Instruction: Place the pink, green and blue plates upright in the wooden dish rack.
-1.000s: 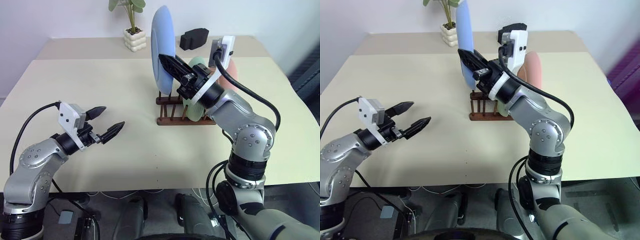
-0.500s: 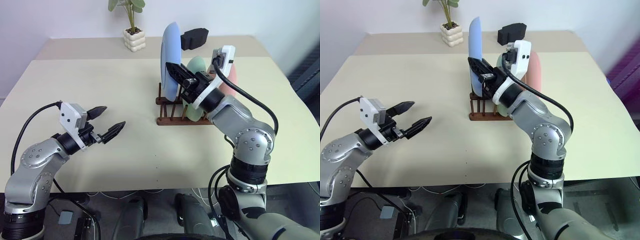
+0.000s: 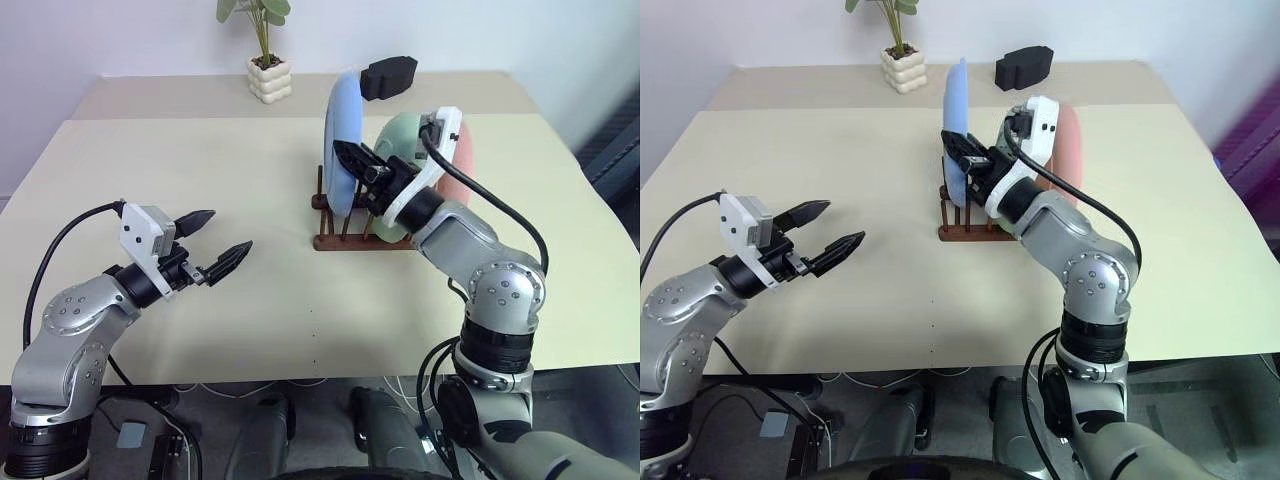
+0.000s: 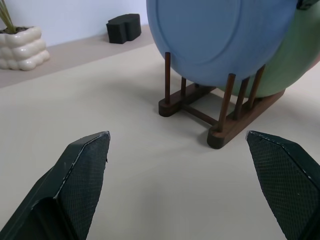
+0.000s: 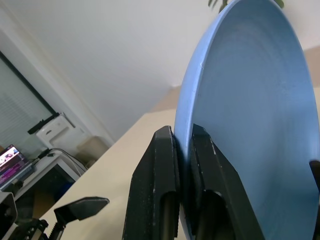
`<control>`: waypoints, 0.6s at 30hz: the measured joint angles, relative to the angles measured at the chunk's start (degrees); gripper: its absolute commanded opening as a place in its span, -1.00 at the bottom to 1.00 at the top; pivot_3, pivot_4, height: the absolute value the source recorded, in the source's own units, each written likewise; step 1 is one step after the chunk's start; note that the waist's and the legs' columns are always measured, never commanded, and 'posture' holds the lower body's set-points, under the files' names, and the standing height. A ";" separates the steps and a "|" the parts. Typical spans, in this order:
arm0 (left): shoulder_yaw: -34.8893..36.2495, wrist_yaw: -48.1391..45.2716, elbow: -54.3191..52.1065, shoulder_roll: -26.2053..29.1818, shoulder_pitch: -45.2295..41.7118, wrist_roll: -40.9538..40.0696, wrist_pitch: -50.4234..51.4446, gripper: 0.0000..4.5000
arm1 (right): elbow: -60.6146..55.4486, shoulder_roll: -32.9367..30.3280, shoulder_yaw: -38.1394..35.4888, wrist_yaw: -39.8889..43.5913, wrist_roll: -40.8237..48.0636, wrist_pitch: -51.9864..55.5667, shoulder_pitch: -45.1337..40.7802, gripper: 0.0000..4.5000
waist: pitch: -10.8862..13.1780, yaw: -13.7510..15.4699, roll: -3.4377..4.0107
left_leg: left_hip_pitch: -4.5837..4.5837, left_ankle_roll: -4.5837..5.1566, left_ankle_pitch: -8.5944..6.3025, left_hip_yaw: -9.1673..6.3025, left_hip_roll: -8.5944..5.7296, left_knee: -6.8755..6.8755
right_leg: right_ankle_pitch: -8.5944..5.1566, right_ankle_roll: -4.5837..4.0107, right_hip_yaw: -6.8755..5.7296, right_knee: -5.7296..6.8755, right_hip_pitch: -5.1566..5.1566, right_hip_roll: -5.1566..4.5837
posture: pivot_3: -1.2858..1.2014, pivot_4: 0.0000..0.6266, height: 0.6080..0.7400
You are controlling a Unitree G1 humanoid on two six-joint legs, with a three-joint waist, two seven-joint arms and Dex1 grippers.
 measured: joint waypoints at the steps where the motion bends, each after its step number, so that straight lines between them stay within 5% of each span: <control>1: 0.00 -0.01 0.00 0.00 0.00 0.00 0.00 0.99 | 0.00 -0.01 0.06 -0.15 0.14 0.14 0.24 -1.00 | 0.00 0.01 0.00 | 0.00 0.00 0.00 0.00 0.00 0.00 | 0.00 0.00 0.00 0.00 0.00 0.00 | 0.03 -0.52 0.85; 2: -0.01 -0.01 0.00 0.00 0.00 0.01 -0.01 0.99 | 0.00 -0.04 0.10 -0.25 0.20 0.24 0.38 -1.00 | 0.00 0.00 0.00 | 0.00 0.00 0.00 0.00 0.00 0.00 | 0.00 0.00 0.00 0.00 0.00 0.00 | 0.03 -0.52 0.85; 3: -0.01 -0.02 0.00 0.00 0.01 0.01 -0.01 1.00 | 0.00 -0.09 0.14 -0.31 0.24 0.26 0.41 -0.68 | 0.00 0.00 0.00 | 0.00 0.00 0.00 0.00 0.00 0.00 | 0.00 0.00 0.00 0.00 0.00 0.00 | 0.03 -0.52 0.85; 4: -0.02 -0.02 0.00 0.00 0.01 0.01 -0.02 1.00 | 0.00 -0.13 0.14 -0.33 0.35 0.26 0.41 -0.57 | 0.00 0.00 0.00 | 0.00 0.00 0.00 0.00 0.00 0.00 | 0.00 0.00 0.00 0.00 0.00 0.00 | 0.03 -0.52 0.85; 11: -0.67 0.00 0.00 0.00 0.09 0.06 -0.65 1.00 | 0.00 -0.77 0.43 -0.33 0.64 0.21 0.41 0.95 | 0.00 0.00 0.00 | 0.00 0.00 0.00 0.00 0.00 0.00 | 0.00 0.00 0.00 0.00 0.00 0.00 | 0.03 -0.52 0.85; 18: -0.99 0.02 0.00 0.00 0.44 0.06 -0.86 1.00 | -0.17 -5.04 2.75 2.71 -1.89 -1.27 -0.18 0.95 | 0.00 0.00 0.00 | 0.00 0.00 0.00 0.02 0.00 0.00 | -0.01 0.00 0.00 -0.03 0.01 0.01 | 0.03 -0.52 0.85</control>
